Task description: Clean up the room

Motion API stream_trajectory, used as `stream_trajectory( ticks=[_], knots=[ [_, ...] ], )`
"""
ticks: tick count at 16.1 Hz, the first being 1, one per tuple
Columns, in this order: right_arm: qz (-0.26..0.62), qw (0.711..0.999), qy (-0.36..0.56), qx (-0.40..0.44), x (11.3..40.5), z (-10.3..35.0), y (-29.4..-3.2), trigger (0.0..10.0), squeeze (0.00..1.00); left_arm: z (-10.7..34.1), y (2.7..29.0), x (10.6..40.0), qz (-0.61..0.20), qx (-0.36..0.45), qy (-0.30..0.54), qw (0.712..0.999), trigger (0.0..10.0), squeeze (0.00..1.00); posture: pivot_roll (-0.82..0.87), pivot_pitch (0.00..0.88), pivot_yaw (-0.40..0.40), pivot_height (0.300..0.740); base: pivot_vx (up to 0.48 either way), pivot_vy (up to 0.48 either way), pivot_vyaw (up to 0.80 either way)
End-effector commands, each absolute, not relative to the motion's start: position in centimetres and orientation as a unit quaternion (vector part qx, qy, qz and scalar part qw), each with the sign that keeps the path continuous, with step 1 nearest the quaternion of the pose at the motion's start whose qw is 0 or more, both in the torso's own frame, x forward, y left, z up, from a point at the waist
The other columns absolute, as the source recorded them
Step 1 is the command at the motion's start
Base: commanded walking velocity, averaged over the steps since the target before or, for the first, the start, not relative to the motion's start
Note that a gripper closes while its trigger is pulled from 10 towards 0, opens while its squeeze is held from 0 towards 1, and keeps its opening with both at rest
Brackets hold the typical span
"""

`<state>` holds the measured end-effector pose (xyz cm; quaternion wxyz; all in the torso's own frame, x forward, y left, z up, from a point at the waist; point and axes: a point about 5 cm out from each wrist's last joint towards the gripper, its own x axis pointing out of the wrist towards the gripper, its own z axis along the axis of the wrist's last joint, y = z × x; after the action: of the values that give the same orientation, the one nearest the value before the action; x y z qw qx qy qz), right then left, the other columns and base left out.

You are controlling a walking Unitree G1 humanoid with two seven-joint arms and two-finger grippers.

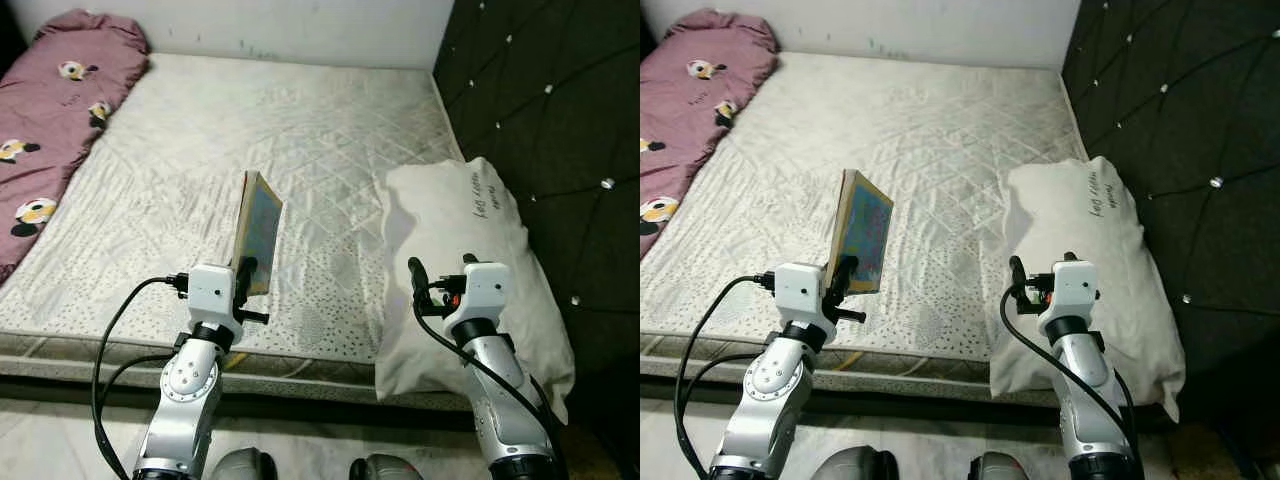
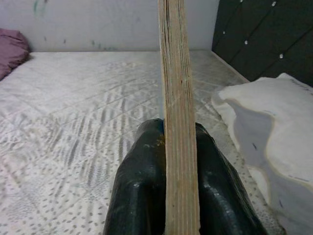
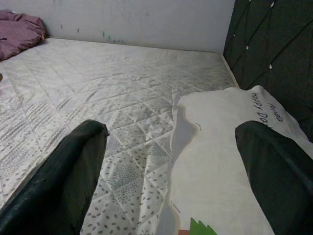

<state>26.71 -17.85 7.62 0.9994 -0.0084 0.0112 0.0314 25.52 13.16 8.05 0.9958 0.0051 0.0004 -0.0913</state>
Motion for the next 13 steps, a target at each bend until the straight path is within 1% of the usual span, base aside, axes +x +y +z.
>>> stream_trajectory(
  ticks=[1, 2, 7, 9, 11, 13],
  knots=[
    [0.024, 0.999, 0.021, -0.012, 26.6, 7.3, -18.3, 10.0, 0.00, 9.1, 13.0, 25.7, -0.101, 0.004, -0.028, 0.994, 10.0, 0.00, -0.04, 0.066, -0.007, 0.740, 0.000, 0.000, 0.00],
    [0.024, 0.999, 0.022, -0.012, 26.6, 7.3, -18.3, 10.0, 0.00, 9.1, 13.0, 25.6, -0.102, 0.002, -0.028, 0.994, 10.0, 0.00, -0.04, 0.066, -0.008, 0.740, 0.000, 0.000, 0.00],
    [0.023, 0.999, 0.023, -0.014, 26.5, 7.3, -18.4, 10.0, 0.00, 9.1, 12.9, 25.5, -0.102, -0.004, -0.027, 0.994, 10.0, 0.00, -0.04, 0.067, -0.011, 0.740, 0.261, 0.000, 0.00],
    [0.024, 0.999, 0.021, -0.006, 26.5, 7.4, -18.4, 10.0, 0.00, 8.4, 13.2, 25.4, -0.085, 0.005, -0.009, 0.996, 10.0, 0.00, -0.04, 0.071, -0.013, 0.740, 0.000, 0.000, 0.00],
    [0.026, 0.999, 0.023, -0.004, 26.4, 7.4, -18.4, 10.0, 0.00, 8.0, 13.5, 25.3, -0.065, -0.002, 0.003, 0.998, 10.0, 0.00, -0.05, 0.072, -0.012, 0.740, 0.000, 0.000, 0.00],
    [0.027, 0.999, 0.025, -0.003, 26.3, 7.3, -18.3, 10.0, 0.00, 7.9, 14.1, 25.4, -0.047, 0.004, 0.000, 0.999, 10.0, 0.00, -0.05, 0.072, -0.012, 0.715, 0.000, 0.000, 0.00]
  ],
)
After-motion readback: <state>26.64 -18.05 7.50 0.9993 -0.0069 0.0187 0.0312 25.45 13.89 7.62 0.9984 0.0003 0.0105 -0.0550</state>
